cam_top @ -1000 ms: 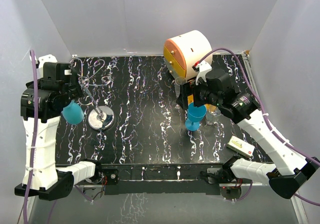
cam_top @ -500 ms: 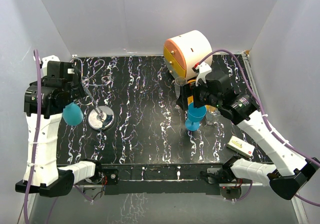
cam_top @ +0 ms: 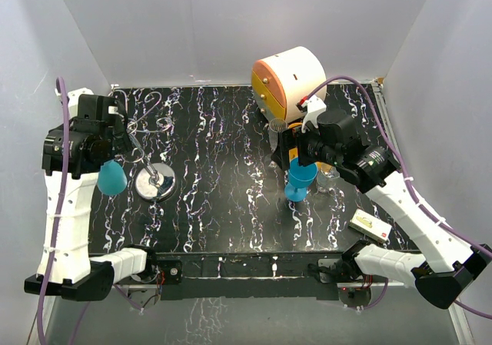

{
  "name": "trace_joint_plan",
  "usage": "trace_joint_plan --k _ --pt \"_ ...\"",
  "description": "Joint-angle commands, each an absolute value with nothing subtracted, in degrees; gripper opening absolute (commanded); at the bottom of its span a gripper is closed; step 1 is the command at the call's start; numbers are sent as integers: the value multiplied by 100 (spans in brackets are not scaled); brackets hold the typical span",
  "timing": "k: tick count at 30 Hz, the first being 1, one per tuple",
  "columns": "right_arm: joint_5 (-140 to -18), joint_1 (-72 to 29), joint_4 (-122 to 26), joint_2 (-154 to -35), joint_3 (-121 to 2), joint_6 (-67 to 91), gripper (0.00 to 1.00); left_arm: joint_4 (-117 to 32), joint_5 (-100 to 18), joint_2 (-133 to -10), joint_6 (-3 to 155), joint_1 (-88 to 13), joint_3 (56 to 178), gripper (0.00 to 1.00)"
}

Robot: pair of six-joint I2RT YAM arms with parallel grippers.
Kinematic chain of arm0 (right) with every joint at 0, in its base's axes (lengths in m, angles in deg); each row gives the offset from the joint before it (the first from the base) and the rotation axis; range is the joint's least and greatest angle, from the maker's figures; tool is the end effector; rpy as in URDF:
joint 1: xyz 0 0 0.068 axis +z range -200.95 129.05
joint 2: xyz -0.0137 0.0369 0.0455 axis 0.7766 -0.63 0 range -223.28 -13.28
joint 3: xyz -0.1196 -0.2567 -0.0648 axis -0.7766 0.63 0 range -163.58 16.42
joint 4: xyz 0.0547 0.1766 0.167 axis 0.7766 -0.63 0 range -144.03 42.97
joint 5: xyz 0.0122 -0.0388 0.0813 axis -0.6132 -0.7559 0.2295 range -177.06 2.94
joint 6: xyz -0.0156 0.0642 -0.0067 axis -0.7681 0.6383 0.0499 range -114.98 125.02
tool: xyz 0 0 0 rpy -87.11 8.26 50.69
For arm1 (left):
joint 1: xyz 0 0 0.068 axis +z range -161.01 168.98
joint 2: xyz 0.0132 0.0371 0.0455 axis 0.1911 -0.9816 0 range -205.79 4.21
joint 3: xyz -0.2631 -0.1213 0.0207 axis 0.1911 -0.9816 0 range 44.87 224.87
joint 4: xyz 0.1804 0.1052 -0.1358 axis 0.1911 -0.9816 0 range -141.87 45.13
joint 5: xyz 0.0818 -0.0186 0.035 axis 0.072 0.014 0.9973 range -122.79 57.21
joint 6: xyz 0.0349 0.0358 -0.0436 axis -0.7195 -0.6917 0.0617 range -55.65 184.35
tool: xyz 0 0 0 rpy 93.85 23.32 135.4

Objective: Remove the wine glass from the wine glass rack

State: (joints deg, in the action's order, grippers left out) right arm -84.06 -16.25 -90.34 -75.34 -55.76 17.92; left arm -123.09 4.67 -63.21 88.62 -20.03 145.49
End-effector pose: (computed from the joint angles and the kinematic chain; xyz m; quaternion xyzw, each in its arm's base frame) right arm 0.1722 0.1225 0.3934 -0.1785 0.8611 0.2130 0.4258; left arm 0.1577 0.0074 0.4694 -0.2379 0.8510 0.1805 0.4320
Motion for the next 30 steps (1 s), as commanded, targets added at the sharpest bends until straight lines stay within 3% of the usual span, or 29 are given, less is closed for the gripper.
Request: trace_joint_plan --k 1,6,22,30 --pt "-8407 -1659 -8667 -7374 -5551 1714 98 -12362 621 -6275 8902 -2024 14443 99" --pt "-8391 -1658 -8676 -7377 -5560 1713 98 -12304 637 -6254 8923 -2025 14394 98" --pt "-8365 -1658 -8694 -7398 -5598 1723 98 -12213 801 -6084 8920 -2023 14434 69" --pt "-8336 -1658 -8711 -7410 -5642 1732 98 -12327 802 -6081 8935 -2024 14764 64"
